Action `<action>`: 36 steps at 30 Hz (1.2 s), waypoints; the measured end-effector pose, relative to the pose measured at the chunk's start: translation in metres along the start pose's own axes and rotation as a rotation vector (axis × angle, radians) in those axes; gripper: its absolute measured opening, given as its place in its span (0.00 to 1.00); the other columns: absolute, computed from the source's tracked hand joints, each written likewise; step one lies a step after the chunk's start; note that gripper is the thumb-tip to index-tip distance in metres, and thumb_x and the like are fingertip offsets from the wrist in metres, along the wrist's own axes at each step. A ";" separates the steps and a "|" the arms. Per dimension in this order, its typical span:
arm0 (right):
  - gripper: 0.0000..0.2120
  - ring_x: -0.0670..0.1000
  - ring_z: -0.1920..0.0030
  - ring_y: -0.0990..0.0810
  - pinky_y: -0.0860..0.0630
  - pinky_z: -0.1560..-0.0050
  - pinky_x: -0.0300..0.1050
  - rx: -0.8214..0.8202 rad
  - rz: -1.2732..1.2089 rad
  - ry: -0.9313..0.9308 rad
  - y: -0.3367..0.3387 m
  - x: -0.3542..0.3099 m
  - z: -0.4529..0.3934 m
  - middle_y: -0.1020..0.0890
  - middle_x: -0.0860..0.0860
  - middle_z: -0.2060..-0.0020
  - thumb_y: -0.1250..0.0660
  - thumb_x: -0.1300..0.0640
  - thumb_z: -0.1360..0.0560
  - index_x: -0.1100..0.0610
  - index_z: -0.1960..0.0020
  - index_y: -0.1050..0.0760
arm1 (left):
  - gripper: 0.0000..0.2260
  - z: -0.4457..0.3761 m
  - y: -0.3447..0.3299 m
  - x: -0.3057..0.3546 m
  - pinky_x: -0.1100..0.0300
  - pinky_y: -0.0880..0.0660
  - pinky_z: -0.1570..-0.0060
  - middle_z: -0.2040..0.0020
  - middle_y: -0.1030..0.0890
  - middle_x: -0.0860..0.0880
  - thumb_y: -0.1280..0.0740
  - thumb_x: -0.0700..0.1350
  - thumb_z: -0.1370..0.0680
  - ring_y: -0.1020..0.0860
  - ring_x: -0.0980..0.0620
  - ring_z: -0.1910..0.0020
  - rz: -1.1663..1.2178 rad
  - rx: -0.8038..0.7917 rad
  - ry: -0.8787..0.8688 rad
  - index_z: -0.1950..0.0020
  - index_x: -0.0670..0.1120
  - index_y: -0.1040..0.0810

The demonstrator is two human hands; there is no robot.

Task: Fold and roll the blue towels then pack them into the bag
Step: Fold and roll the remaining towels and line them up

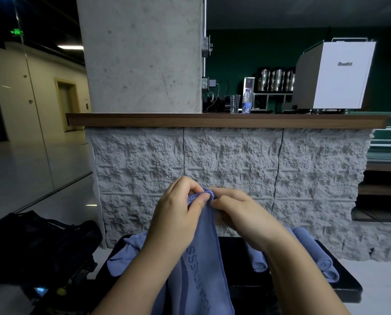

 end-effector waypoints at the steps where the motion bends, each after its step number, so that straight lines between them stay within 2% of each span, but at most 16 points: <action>1: 0.13 0.37 0.76 0.29 0.35 0.73 0.26 0.013 -0.024 0.012 0.000 -0.001 0.000 0.24 0.42 0.77 0.48 0.68 0.19 0.63 0.52 0.26 | 0.09 -0.002 0.000 -0.003 0.65 0.33 0.65 0.65 0.26 0.54 0.30 0.44 0.27 0.28 0.58 0.64 -0.008 0.008 0.026 0.61 0.51 0.29; 3: 0.10 0.37 0.70 0.24 0.31 0.69 0.27 0.041 -0.047 0.037 0.005 0.004 -0.004 0.20 0.44 0.71 0.45 0.66 0.19 0.63 0.51 0.25 | 0.09 -0.007 -0.004 -0.013 0.63 0.34 0.68 0.68 0.27 0.53 0.29 0.46 0.28 0.29 0.57 0.68 -0.004 0.004 0.083 0.62 0.51 0.29; 6: 0.11 0.39 0.67 0.22 0.29 0.66 0.30 0.121 -0.004 0.031 0.021 0.015 -0.014 0.18 0.46 0.67 0.44 0.65 0.19 0.62 0.52 0.23 | 0.08 -0.016 -0.024 -0.032 0.57 0.31 0.64 0.68 0.26 0.51 0.29 0.44 0.27 0.30 0.57 0.68 0.125 -0.075 0.135 0.62 0.50 0.28; 8: 0.13 0.40 0.68 0.23 0.29 0.66 0.31 0.208 -0.017 0.017 0.039 0.024 -0.019 0.19 0.46 0.68 0.45 0.65 0.19 0.61 0.53 0.22 | 0.07 -0.019 -0.041 -0.042 0.56 0.30 0.62 0.65 0.25 0.48 0.31 0.44 0.26 0.29 0.56 0.66 0.241 -0.181 0.152 0.60 0.51 0.27; 10: 0.15 0.45 0.65 0.25 0.30 0.62 0.37 0.338 -0.026 0.004 0.063 0.032 -0.020 0.20 0.48 0.68 0.45 0.64 0.19 0.58 0.58 0.24 | 0.08 -0.017 -0.057 -0.051 0.59 0.32 0.61 0.64 0.27 0.52 0.32 0.43 0.24 0.30 0.57 0.65 0.211 -0.340 0.134 0.59 0.52 0.29; 12: 0.15 0.45 0.64 0.28 0.32 0.61 0.39 0.511 0.023 -0.017 0.092 0.042 -0.015 0.23 0.46 0.69 0.45 0.63 0.18 0.56 0.62 0.26 | 0.08 -0.010 -0.066 -0.064 0.61 0.34 0.61 0.64 0.28 0.55 0.33 0.45 0.24 0.32 0.59 0.65 0.076 -0.481 0.094 0.59 0.54 0.30; 14: 0.16 0.45 0.65 0.32 0.36 0.62 0.40 0.651 0.075 -0.065 0.118 0.052 -0.007 0.28 0.46 0.71 0.45 0.62 0.18 0.55 0.63 0.29 | 0.08 -0.003 -0.065 -0.082 0.60 0.34 0.61 0.63 0.28 0.55 0.34 0.47 0.23 0.31 0.58 0.64 -0.076 -0.549 0.057 0.58 0.55 0.32; 17: 0.17 0.46 0.68 0.36 0.40 0.65 0.40 0.768 0.115 -0.147 0.150 0.068 0.006 0.33 0.48 0.71 0.46 0.59 0.18 0.55 0.65 0.33 | 0.06 0.004 -0.054 -0.108 0.57 0.32 0.59 0.57 0.22 0.50 0.36 0.52 0.23 0.25 0.49 0.57 -0.377 -0.590 0.019 0.51 0.51 0.31; 20: 0.15 0.48 0.64 0.33 0.38 0.62 0.42 0.828 0.131 -0.189 0.173 0.081 0.015 0.29 0.51 0.67 0.46 0.58 0.17 0.55 0.62 0.30 | 0.12 0.007 -0.043 -0.126 0.54 0.31 0.58 0.51 0.20 0.46 0.40 0.56 0.21 0.23 0.44 0.51 -0.745 -0.632 -0.096 0.46 0.48 0.32; 23: 0.14 0.50 0.62 0.34 0.39 0.61 0.44 0.894 0.212 -0.206 0.196 0.086 0.024 0.30 0.55 0.65 0.46 0.57 0.18 0.59 0.59 0.31 | 0.15 0.003 -0.029 -0.133 0.53 0.31 0.61 0.50 0.20 0.47 0.44 0.58 0.21 0.22 0.43 0.50 -0.903 -0.635 -0.172 0.44 0.48 0.32; 27: 0.14 0.52 0.61 0.33 0.40 0.62 0.46 0.911 0.368 -0.223 0.208 0.086 0.026 0.29 0.57 0.61 0.46 0.57 0.18 0.68 0.51 0.30 | 0.14 -0.014 -0.010 -0.127 0.56 0.33 0.64 0.54 0.21 0.50 0.45 0.59 0.20 0.21 0.46 0.55 -0.849 -0.568 -0.147 0.46 0.49 0.35; 29: 0.14 0.52 0.61 0.33 0.40 0.62 0.46 0.923 0.377 -0.216 0.208 0.086 0.025 0.29 0.57 0.63 0.45 0.57 0.18 0.69 0.52 0.30 | 0.13 -0.020 -0.005 -0.116 0.57 0.29 0.71 0.65 0.21 0.51 0.36 0.56 0.23 0.21 0.47 0.67 -0.862 -0.457 -0.285 0.49 0.50 0.36; 31: 0.14 0.51 0.64 0.34 0.40 0.62 0.45 0.923 0.385 -0.203 0.207 0.086 0.023 0.31 0.56 0.66 0.46 0.57 0.18 0.66 0.57 0.32 | 0.21 -0.022 -0.002 -0.115 0.62 0.33 0.83 0.76 0.25 0.52 0.24 0.53 0.33 0.26 0.49 0.80 -0.915 -0.396 -0.372 0.52 0.51 0.34; 33: 0.14 0.50 0.66 0.36 0.42 0.64 0.46 0.924 0.416 -0.182 0.205 0.083 0.022 0.34 0.54 0.69 0.46 0.58 0.18 0.61 0.61 0.35 | 0.24 -0.026 0.002 -0.119 0.65 0.38 0.85 0.80 0.27 0.52 0.20 0.52 0.39 0.29 0.49 0.85 -0.955 -0.354 -0.399 0.52 0.50 0.30; 35: 0.15 0.50 0.67 0.37 0.43 0.66 0.47 0.930 0.445 -0.151 0.201 0.077 0.021 0.35 0.53 0.70 0.46 0.59 0.18 0.59 0.63 0.38 | 0.19 -0.030 0.003 -0.117 0.65 0.38 0.84 0.80 0.27 0.51 0.20 0.49 0.39 0.29 0.48 0.85 -0.967 -0.332 -0.365 0.59 0.47 0.26; 36: 0.15 0.49 0.68 0.38 0.44 0.67 0.47 0.931 0.458 -0.134 0.198 0.075 0.021 0.36 0.52 0.70 0.46 0.60 0.18 0.58 0.64 0.39 | 0.15 -0.031 0.004 -0.115 0.64 0.37 0.83 0.78 0.26 0.50 0.21 0.49 0.36 0.27 0.48 0.82 -0.989 -0.309 -0.344 0.61 0.46 0.26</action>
Point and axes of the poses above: each hand's wrist, its own z-axis away from the middle knuckle, its own y-axis out of the back of the hand, x = y × z, the point moved 10 cm from there along -z, towards the middle knuckle
